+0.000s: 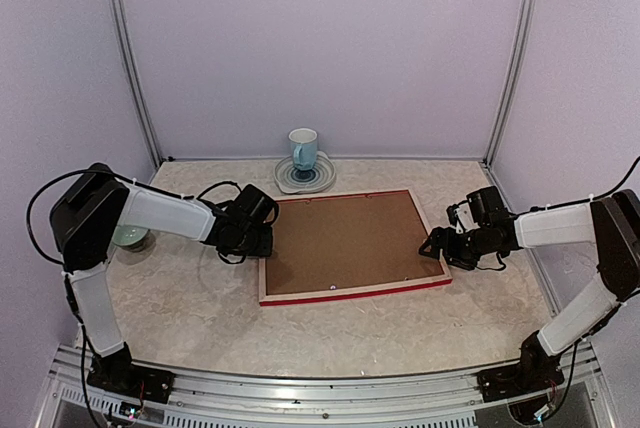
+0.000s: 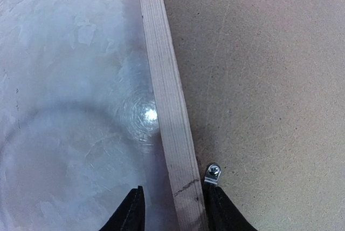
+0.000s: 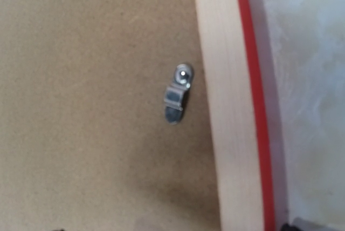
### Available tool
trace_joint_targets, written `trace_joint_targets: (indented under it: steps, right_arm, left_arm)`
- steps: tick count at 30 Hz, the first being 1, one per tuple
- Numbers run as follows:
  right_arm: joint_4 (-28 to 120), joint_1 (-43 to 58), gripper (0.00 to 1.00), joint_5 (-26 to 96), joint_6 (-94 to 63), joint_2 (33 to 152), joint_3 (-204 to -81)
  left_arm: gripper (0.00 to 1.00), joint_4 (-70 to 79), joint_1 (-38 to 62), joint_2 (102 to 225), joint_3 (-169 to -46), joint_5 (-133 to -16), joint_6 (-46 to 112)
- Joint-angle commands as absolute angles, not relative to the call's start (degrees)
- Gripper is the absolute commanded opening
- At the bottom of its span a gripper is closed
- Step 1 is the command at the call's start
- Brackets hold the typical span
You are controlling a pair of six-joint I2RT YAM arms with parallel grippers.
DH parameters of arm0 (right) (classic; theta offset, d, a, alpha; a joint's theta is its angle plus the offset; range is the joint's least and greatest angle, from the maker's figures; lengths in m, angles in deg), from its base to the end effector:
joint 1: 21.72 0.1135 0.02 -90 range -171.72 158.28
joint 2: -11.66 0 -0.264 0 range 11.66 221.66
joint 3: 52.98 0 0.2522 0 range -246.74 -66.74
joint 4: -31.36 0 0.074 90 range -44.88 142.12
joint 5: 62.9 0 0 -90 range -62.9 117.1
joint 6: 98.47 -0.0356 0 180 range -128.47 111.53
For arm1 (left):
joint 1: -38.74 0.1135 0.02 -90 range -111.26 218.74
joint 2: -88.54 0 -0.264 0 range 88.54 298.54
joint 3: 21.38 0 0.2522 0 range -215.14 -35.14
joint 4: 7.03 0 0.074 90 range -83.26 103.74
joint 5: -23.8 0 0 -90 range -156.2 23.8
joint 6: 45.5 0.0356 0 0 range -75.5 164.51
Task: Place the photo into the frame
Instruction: Press the fastener onto the backboard.
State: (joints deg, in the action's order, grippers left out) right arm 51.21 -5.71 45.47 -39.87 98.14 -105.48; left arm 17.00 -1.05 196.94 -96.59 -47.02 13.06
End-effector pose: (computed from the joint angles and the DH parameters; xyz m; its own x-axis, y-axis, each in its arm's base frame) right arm 0.2627 0.0871 0.1490 -0.8918 0.2585 -0.3712 0.0283 0.8509 0.5246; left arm 0.2938 -0.2295 0.1355 -0.7952 0.0211 -0.6060 0.0621 0.9970 -0.0467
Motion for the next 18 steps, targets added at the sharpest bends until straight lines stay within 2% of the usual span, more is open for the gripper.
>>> trace_joint_targets:
  steps: [1,6,9,15,18]
  right_arm:
    - [51.08,-5.2,0.86,45.12,-39.6,97.98,-106.03]
    - [51.47,-5.2,0.86,45.08,-39.5,97.81,-106.27]
    - [51.67,-5.22,0.86,44.93,-39.36,97.85,-106.5]
    - [51.55,-5.26,0.86,44.91,-39.23,98.21,-106.56]
    - [50.93,-5.2,0.86,45.13,-39.4,98.47,-106.25]
  left_arm:
    - [0.37,19.49,-0.9,199.18,-96.88,-45.76,13.39]
    - [0.28,19.66,-0.98,199.16,-97.26,-45.74,13.39]
    - [0.28,18.94,-1.06,198.08,-96.86,-45.71,13.3]
    - [0.53,14.61,-1.34,191.54,-94.07,-44.07,12.71]
    - [0.59,14.25,-1.34,190.55,-94.78,-44.79,13.83]
